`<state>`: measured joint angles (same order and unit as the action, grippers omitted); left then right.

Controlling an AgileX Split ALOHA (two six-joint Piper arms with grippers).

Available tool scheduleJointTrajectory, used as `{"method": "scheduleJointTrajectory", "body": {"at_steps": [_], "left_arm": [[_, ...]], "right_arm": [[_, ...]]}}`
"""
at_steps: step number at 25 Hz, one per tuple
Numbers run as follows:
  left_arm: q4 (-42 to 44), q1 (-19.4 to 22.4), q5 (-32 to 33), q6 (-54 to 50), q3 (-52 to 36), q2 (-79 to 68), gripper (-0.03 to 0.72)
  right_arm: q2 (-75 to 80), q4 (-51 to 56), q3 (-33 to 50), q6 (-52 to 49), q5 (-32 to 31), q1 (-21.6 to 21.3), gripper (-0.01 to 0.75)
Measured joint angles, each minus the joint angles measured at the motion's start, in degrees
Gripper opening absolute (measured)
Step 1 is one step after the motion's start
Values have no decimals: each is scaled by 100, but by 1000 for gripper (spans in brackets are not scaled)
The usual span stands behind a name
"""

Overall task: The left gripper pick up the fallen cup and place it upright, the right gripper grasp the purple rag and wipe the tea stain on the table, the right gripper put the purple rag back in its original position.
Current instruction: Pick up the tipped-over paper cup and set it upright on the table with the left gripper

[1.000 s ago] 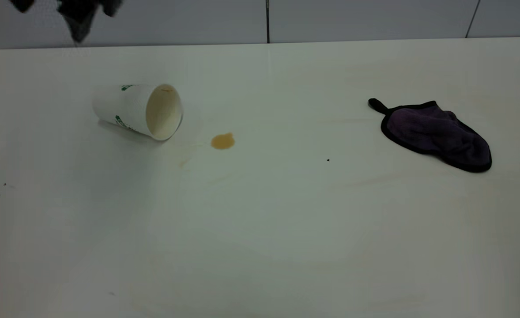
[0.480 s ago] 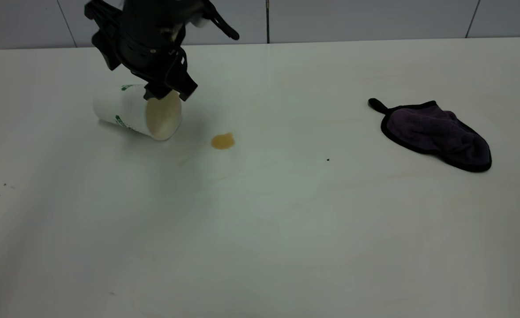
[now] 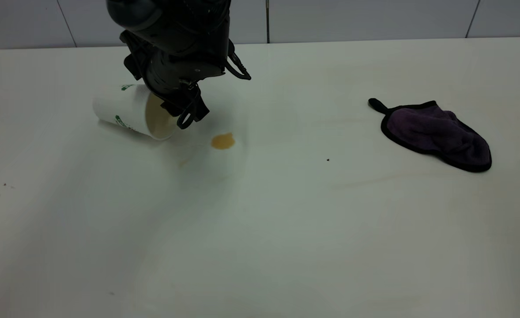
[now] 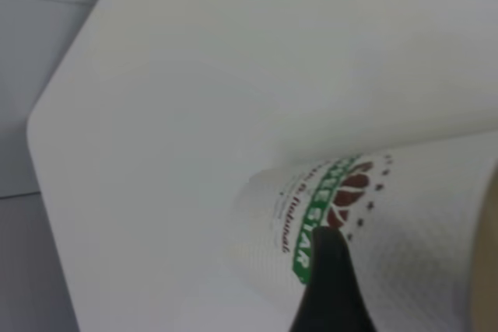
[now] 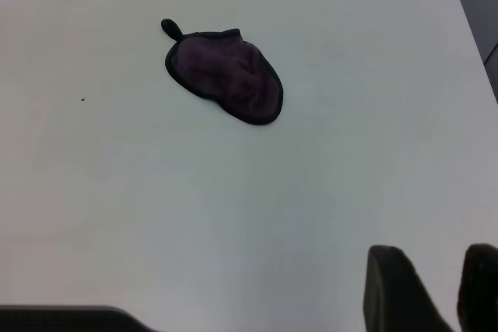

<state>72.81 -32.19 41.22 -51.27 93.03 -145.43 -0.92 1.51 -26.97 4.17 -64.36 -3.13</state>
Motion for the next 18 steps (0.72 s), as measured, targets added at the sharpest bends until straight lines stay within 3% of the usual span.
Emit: {"method": "scheduleJointTrajectory", "body": {"at_steps": [4,11,13,18], "left_arm": [[205,109,37,-90,0,-57,473],[320,191,427,22,11,-18,29],[165,196,455,224,12,127,-12],[-762,249,160,997,12,1083,-15]], "right_arm": [[0,0,0,0,0,0,239],[0,0,0,0,0,0,239],[0,0,0,0,0,0,239],[0,0,0,0,0,0,239]]}}
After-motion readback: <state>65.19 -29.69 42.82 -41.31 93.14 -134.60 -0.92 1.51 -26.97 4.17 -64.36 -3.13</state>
